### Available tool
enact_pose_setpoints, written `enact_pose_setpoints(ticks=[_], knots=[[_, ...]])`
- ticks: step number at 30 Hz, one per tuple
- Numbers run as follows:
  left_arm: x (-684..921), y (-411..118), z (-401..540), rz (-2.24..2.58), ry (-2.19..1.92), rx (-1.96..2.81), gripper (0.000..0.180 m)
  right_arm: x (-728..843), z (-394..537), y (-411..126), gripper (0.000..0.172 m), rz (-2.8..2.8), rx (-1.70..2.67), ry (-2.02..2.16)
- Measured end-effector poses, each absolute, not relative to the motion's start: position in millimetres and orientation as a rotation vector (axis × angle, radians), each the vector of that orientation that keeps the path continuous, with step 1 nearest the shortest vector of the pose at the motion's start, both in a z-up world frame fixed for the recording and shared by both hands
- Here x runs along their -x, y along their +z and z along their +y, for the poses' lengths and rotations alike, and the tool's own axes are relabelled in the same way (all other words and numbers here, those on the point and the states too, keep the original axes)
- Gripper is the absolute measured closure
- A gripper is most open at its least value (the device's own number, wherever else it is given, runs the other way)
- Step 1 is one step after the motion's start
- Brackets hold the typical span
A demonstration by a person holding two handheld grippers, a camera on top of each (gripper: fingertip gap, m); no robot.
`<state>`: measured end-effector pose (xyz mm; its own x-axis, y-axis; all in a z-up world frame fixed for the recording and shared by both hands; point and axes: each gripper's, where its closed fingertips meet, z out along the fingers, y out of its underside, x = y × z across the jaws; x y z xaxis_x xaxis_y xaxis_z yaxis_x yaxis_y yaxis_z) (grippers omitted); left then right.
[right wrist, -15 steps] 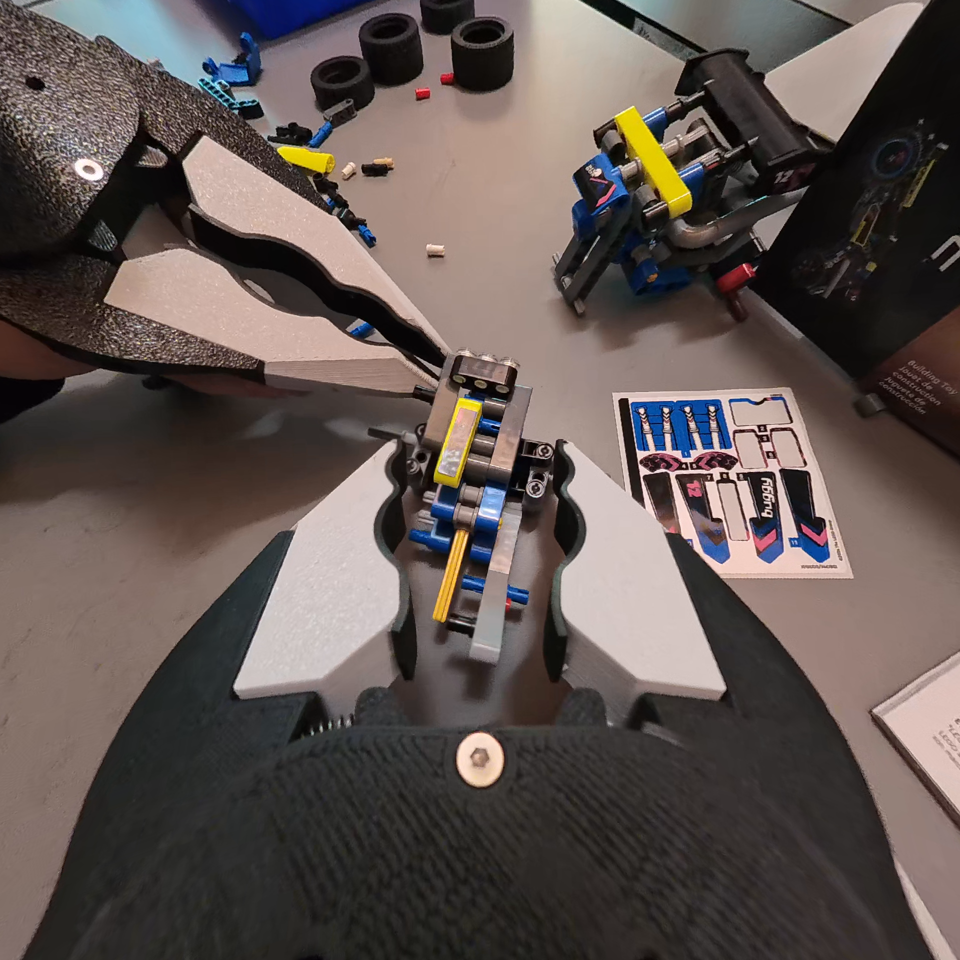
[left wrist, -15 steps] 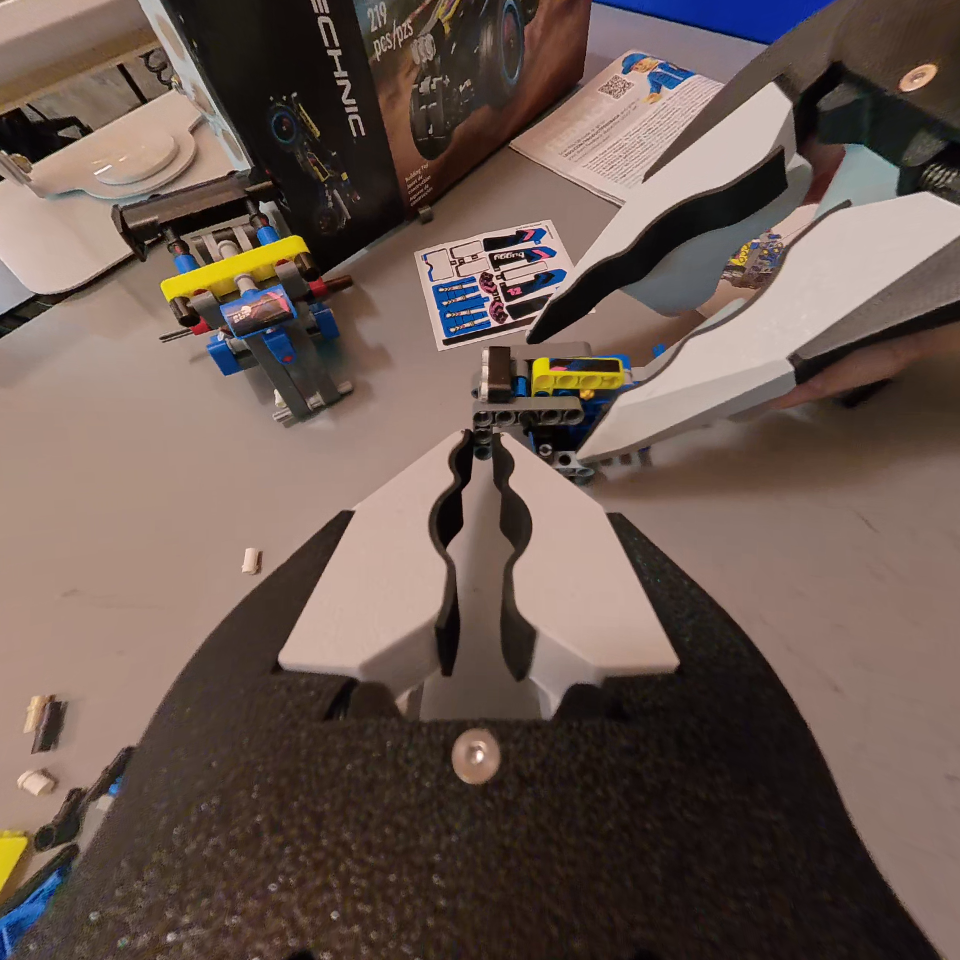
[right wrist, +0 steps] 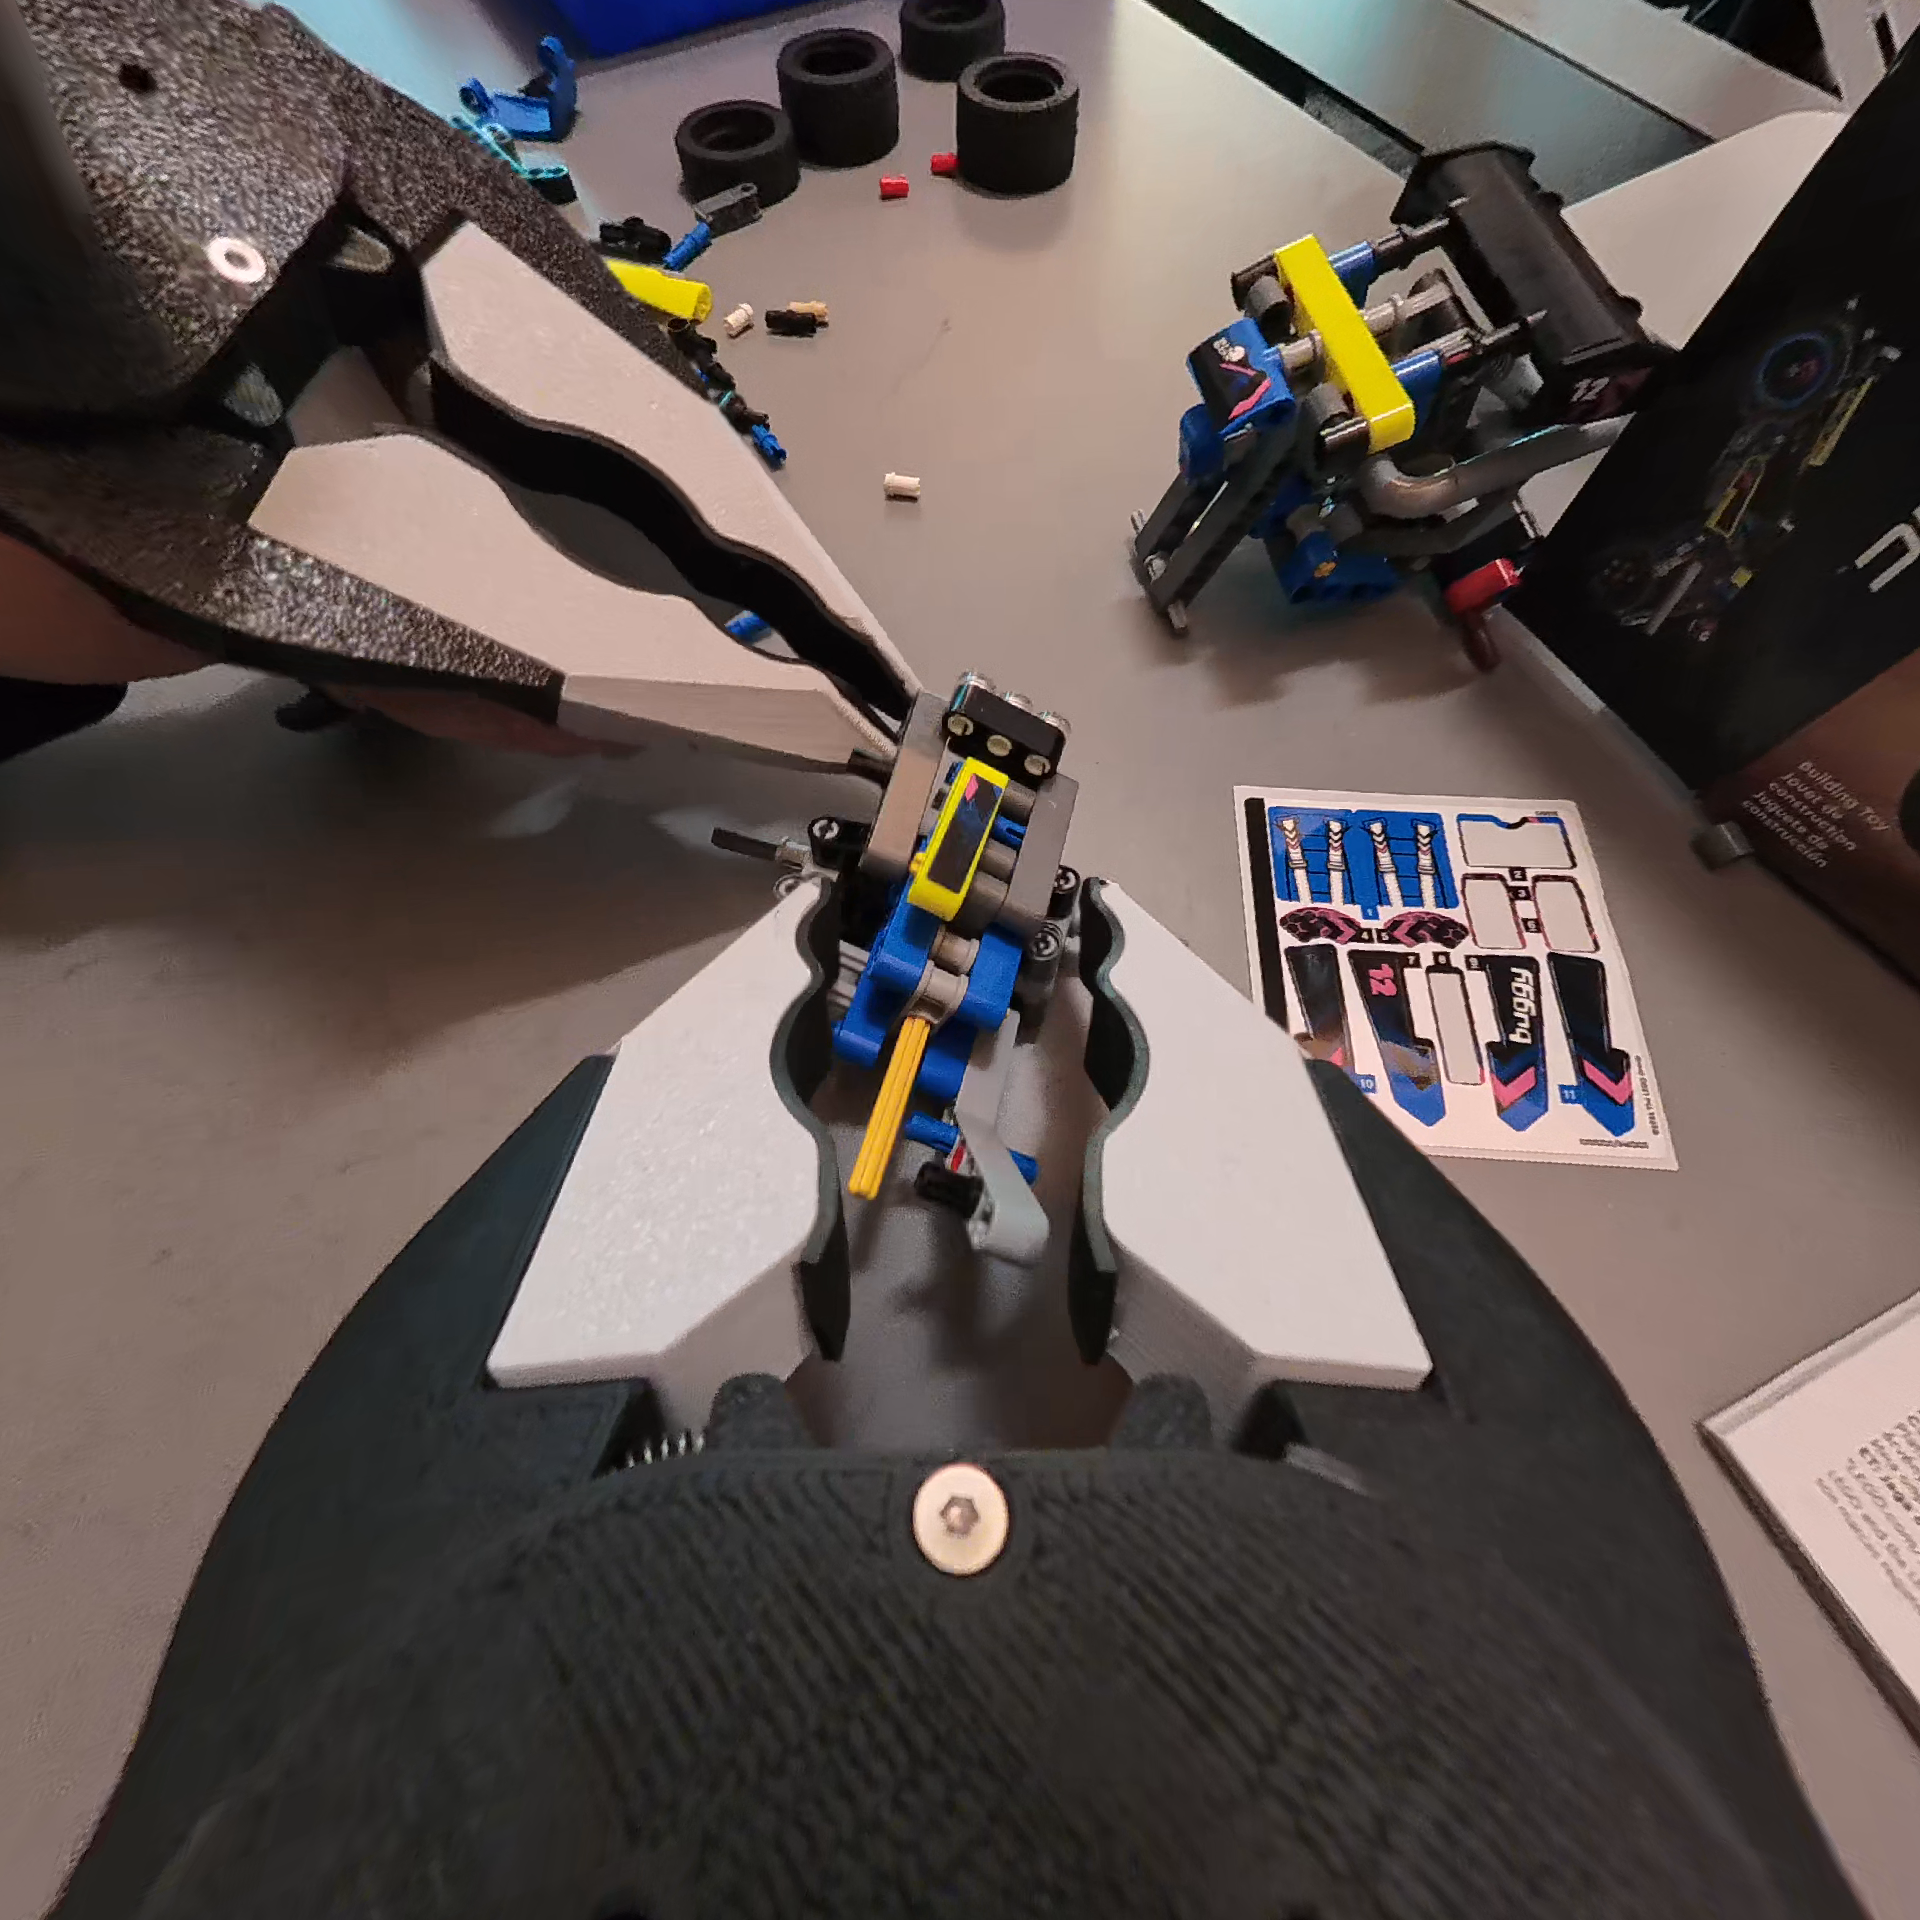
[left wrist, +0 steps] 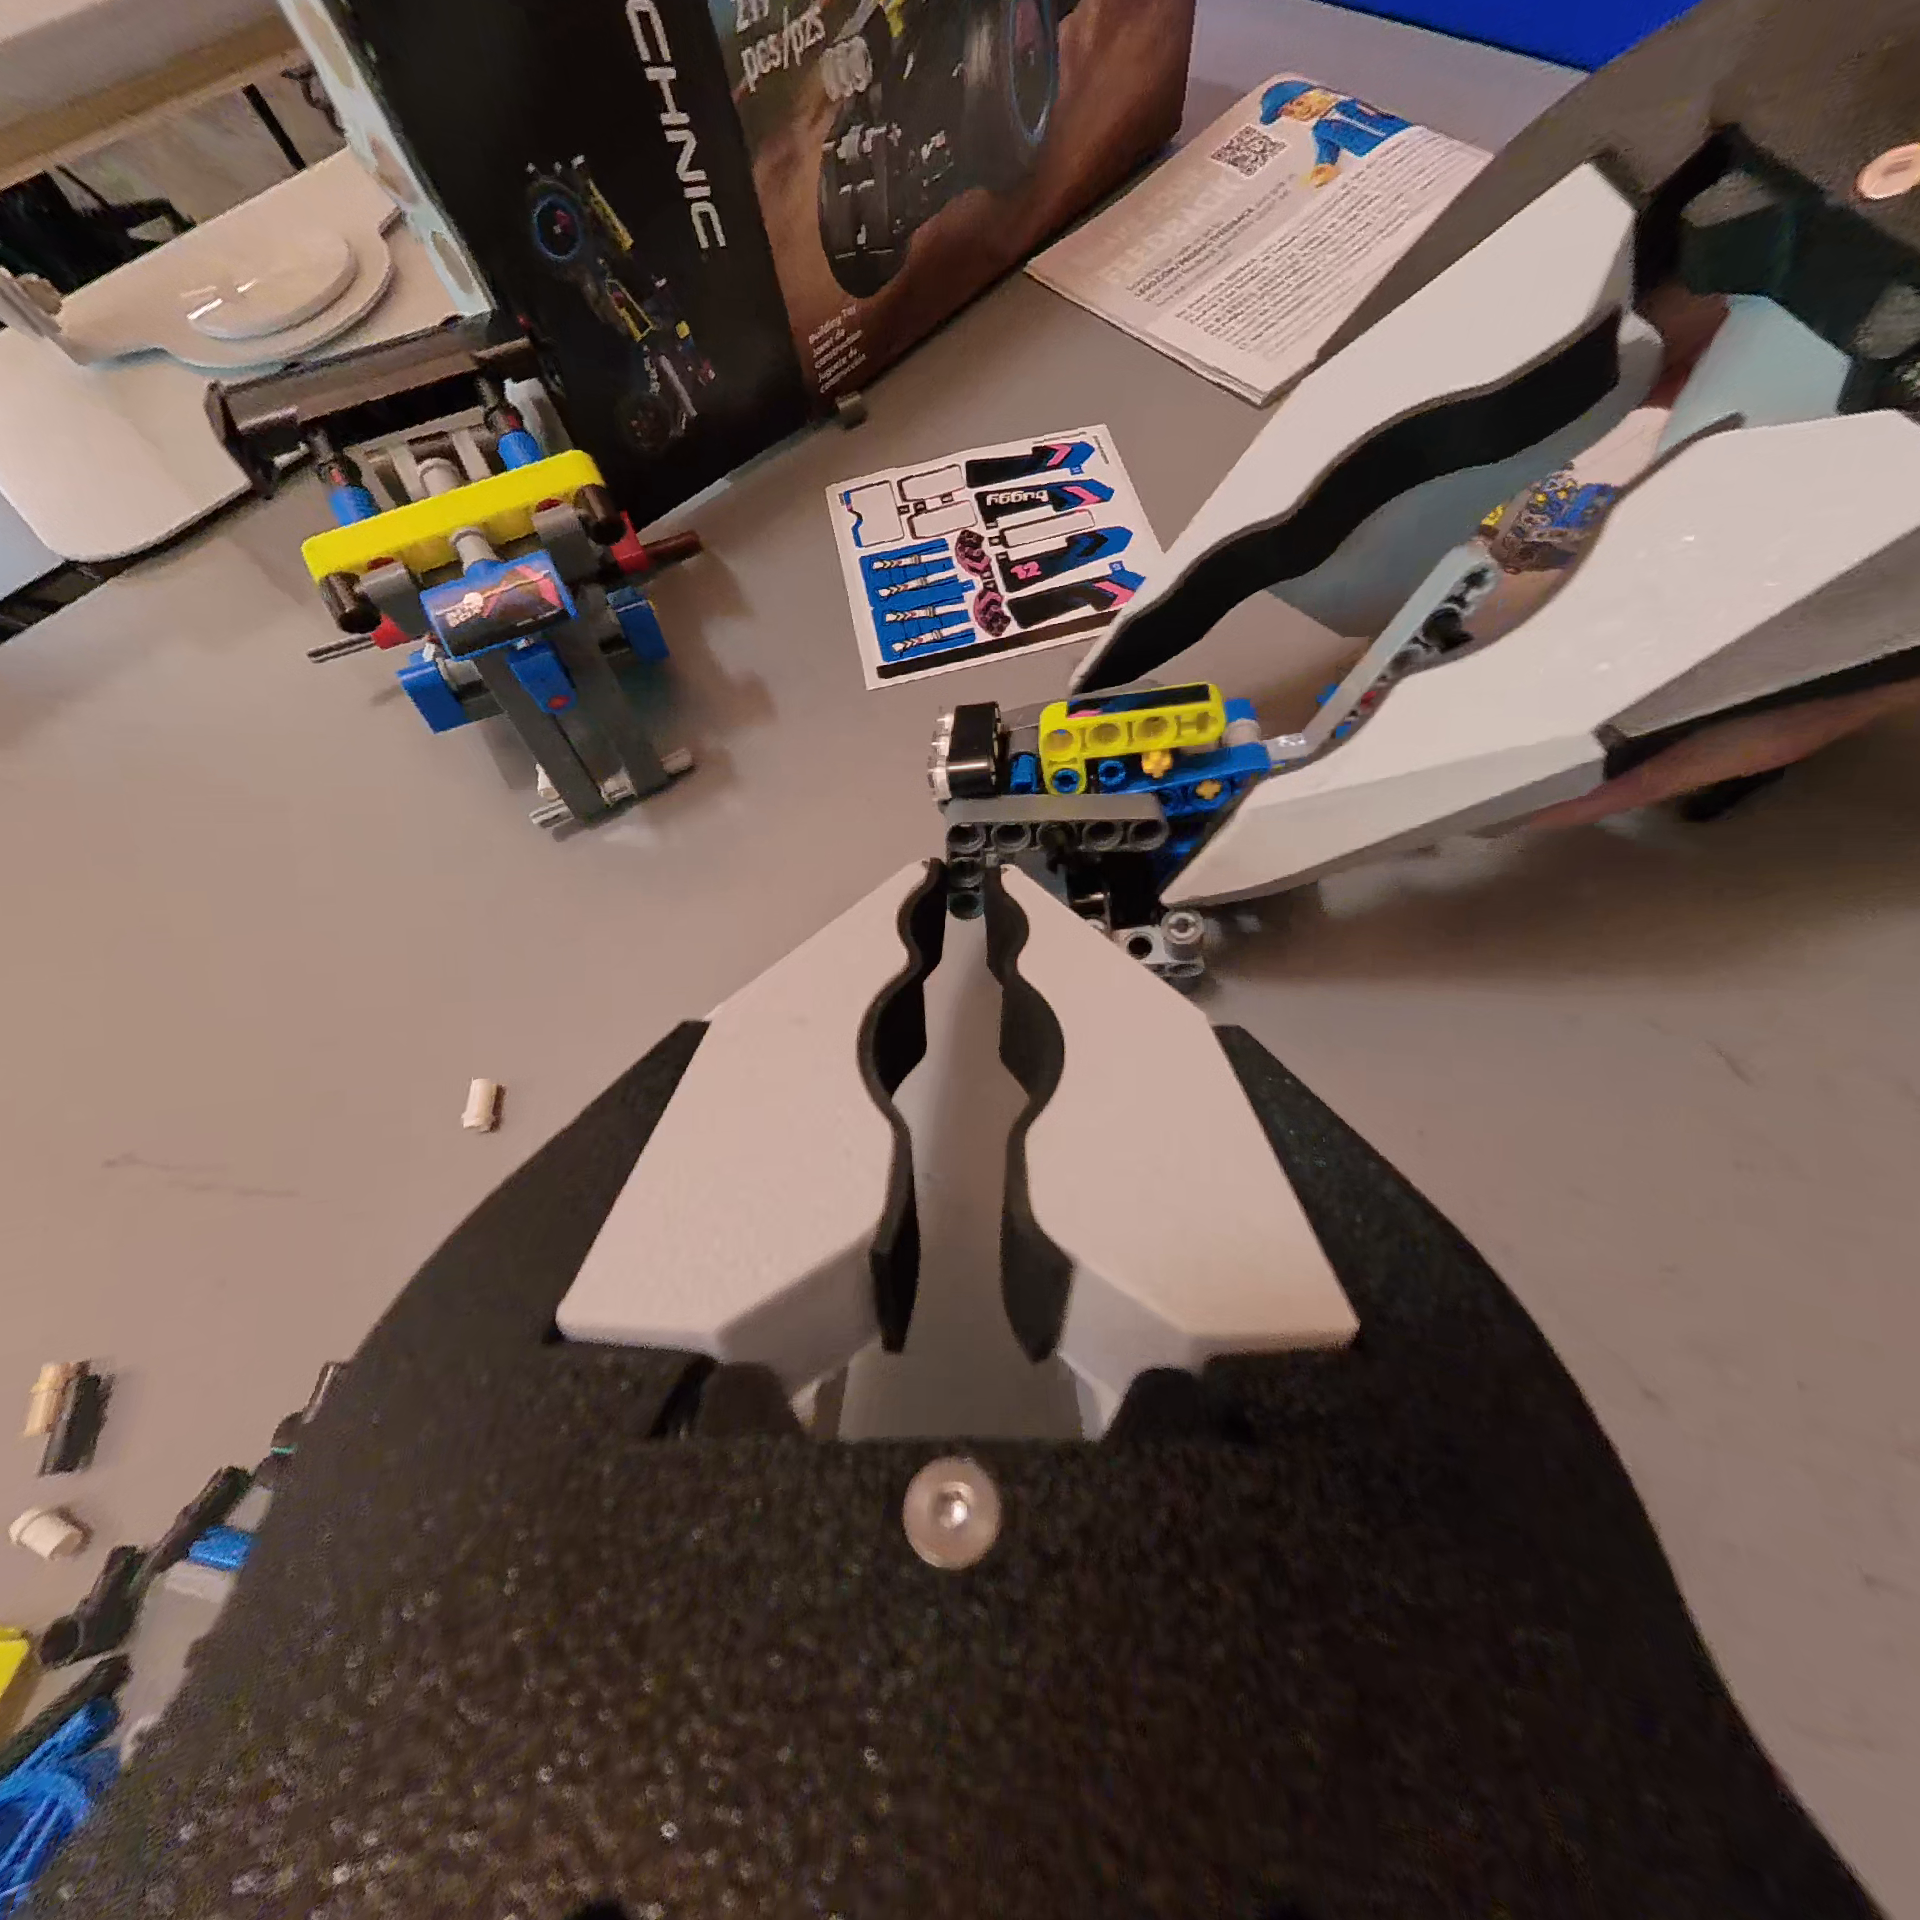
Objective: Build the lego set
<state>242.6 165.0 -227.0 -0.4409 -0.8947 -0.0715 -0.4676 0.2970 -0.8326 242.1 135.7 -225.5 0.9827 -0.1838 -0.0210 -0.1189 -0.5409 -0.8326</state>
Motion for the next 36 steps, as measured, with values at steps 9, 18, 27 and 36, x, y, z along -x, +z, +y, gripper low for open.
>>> enact_pose_setpoints(ticks=[9,18,27,36], knots=[[-246.7,-226.3,162.4,2.031,-1.091,1.253,0.176,-243.3,133.2,-226.1,0.131,0.153,2.155,-0.086],[-251.5,-226.2,160.1,2.042,-1.137,1.286,0.177,-251.5,124.0,-221.4,0.128,0.208,2.112,-0.018],[-250.5,-226.6,161.5,2.027,-1.117,1.296,0.176,-258.9,123.4,-211.8,0.116,0.232,2.097,-0.019],[-250.5,-229.3,159.8,2.043,-1.113,1.313,0.176,-256.3,131.7,-218.0,0.111,0.258,2.129,0.042]])
